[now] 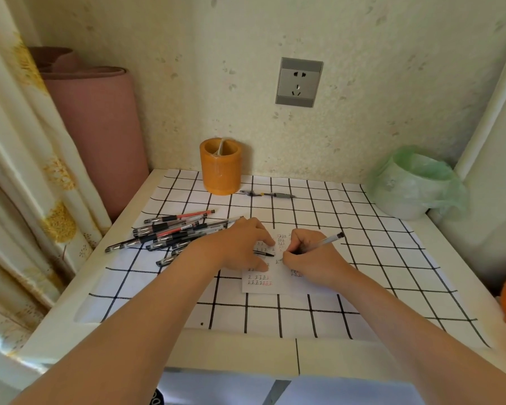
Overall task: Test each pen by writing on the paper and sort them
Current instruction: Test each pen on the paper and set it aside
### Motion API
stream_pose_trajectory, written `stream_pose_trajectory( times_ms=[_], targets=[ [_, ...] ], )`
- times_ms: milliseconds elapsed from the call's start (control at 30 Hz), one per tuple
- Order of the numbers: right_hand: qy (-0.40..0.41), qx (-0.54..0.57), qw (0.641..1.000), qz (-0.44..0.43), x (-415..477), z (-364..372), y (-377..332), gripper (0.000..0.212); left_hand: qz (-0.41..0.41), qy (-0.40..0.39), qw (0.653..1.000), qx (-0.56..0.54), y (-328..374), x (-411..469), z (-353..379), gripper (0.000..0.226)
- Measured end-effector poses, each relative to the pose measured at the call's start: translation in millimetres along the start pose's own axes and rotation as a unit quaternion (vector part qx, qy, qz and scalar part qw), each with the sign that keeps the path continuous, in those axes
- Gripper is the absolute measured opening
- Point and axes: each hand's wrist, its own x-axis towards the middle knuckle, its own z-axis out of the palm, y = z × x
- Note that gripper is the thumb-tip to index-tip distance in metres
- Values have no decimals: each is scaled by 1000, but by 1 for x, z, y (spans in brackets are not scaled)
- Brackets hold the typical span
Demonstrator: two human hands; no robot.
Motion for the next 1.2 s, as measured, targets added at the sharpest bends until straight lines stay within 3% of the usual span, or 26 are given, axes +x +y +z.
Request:
stream_pose_trajectory(
  times_ms=[267, 1200],
  targets=[
    [-18, 14, 1000, -15, -1, -1, 0, 19, 0, -33, 999, 5, 2, 0, -2, 61],
    [-37, 17, 999, -13, -2, -2, -1, 18, 0, -37, 999, -1, 0, 3, -2, 62]
  ],
)
